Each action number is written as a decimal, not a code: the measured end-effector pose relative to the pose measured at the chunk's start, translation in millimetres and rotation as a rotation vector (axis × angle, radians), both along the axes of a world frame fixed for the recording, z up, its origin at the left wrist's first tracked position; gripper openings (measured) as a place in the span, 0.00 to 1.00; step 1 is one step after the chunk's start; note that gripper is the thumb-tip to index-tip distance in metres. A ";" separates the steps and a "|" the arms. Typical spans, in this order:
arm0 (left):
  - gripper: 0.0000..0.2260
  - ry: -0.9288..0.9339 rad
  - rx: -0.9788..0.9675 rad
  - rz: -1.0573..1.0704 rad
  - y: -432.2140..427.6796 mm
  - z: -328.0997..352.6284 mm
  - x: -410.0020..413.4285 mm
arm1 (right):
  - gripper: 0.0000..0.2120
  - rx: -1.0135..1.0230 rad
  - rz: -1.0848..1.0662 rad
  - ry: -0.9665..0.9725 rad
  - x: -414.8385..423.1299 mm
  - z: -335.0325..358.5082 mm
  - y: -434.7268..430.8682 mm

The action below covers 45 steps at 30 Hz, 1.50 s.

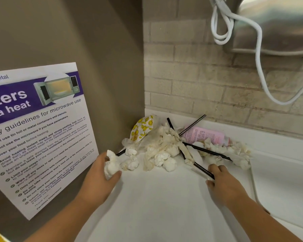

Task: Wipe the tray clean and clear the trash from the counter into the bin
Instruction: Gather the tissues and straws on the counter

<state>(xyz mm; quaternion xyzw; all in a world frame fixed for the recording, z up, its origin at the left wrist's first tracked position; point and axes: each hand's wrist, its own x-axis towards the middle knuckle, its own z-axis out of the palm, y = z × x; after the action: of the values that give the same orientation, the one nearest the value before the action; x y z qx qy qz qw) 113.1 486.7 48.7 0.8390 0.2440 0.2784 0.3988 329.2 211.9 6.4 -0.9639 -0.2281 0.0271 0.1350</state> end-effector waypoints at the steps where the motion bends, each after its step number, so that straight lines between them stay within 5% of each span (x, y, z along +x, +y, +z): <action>1: 0.18 0.002 0.002 0.002 -1.9 1.4 -1.3 | 0.09 0.007 0.009 -0.011 -1.7 0.9 0.9; 8: 0.22 0.027 0.001 -0.016 -17.3 7.6 -14.1 | 0.22 0.178 0.161 -0.005 -24.0 18.4 19.2; 14: 0.39 0.079 -0.071 -0.039 -25.9 -0.2 -38.2 | 0.24 0.352 0.309 0.034 -58.6 45.4 47.2; 24: 0.23 0.108 0.012 -0.075 -28.4 5.5 -94.1 | 0.21 0.475 0.510 0.124 -138.5 81.0 79.0; 34: 0.20 0.082 0.045 -0.055 -0.3 7.2 -239.9 | 0.19 0.474 0.628 0.244 -286.3 90.8 131.3; 45: 0.20 0.205 -0.048 0.064 48.4 -52.3 -411.0 | 0.14 0.307 0.677 0.406 -437.1 18.8 178.6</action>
<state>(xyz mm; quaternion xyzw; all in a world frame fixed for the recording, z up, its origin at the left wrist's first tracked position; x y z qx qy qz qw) -297.9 535.1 -3.6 0.8451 0.3169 0.1977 0.3825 -107.9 390.4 25.3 -0.7782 -0.5021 0.2249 0.3028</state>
